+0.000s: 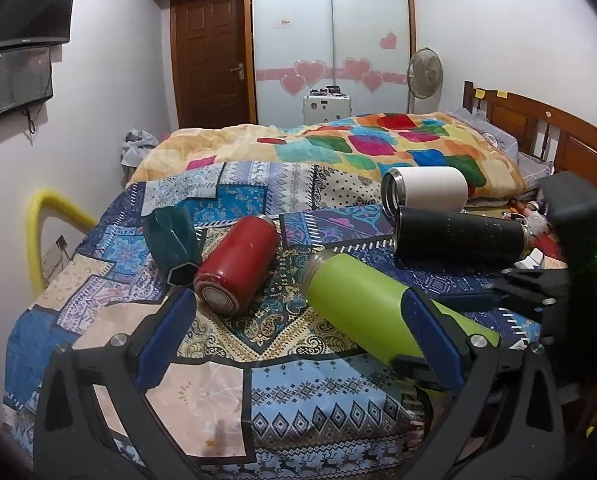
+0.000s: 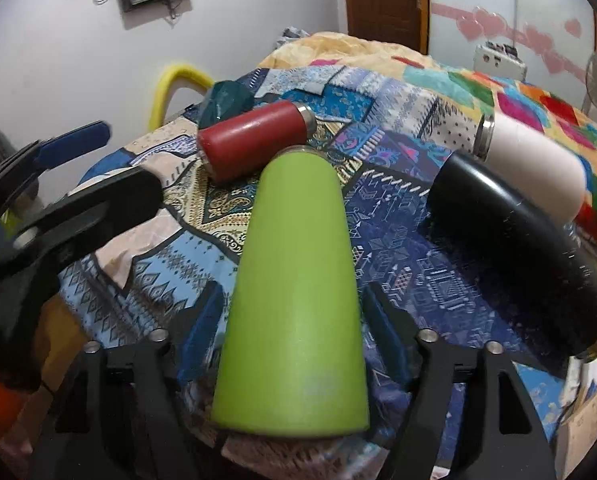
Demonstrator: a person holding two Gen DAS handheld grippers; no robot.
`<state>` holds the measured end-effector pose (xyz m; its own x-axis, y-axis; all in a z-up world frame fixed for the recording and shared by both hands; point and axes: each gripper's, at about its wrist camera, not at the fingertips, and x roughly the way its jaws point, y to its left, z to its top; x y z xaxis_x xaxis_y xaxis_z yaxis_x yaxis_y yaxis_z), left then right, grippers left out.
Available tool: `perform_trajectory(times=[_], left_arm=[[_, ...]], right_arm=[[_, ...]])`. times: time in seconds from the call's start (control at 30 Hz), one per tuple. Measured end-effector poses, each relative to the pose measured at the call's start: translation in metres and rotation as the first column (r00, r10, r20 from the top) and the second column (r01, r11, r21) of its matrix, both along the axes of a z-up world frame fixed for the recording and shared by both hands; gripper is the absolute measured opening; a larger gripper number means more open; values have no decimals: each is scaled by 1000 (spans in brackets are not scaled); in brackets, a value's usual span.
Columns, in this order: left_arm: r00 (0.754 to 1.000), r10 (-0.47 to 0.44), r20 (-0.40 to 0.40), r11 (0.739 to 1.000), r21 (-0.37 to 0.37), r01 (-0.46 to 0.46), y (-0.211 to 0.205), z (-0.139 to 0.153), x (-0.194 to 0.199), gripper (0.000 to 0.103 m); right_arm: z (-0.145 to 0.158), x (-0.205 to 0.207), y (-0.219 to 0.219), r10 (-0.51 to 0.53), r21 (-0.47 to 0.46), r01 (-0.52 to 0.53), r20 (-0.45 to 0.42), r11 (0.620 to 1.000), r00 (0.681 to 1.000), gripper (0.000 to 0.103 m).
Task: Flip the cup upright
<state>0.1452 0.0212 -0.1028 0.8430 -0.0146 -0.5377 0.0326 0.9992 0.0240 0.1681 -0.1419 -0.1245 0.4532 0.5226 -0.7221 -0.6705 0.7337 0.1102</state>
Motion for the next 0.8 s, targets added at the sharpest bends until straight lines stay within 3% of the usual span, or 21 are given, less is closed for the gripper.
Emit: perform_trajectory(times=[0.27, 0.43, 0.57, 0.8], left_arm=[[1000, 3, -1, 1000, 1, -3, -4, 4, 3, 103], [999, -34, -10, 999, 20, 34, -21, 0, 6, 103], [996, -81, -29, 996, 21, 82, -34, -4, 10, 102], [986, -132, -102, 991, 10, 133, -47, -18, 24, 99]], right_arm=[[26, -3, -65, -115, 32, 112, 86, 993, 990, 73], [4, 24, -78, -190, -9, 191, 38, 982, 981, 74], [-8, 25, -81, -201, 1, 201, 17, 979, 979, 73], [-12, 17, -73, -132, 42, 132, -4, 990, 991, 73]])
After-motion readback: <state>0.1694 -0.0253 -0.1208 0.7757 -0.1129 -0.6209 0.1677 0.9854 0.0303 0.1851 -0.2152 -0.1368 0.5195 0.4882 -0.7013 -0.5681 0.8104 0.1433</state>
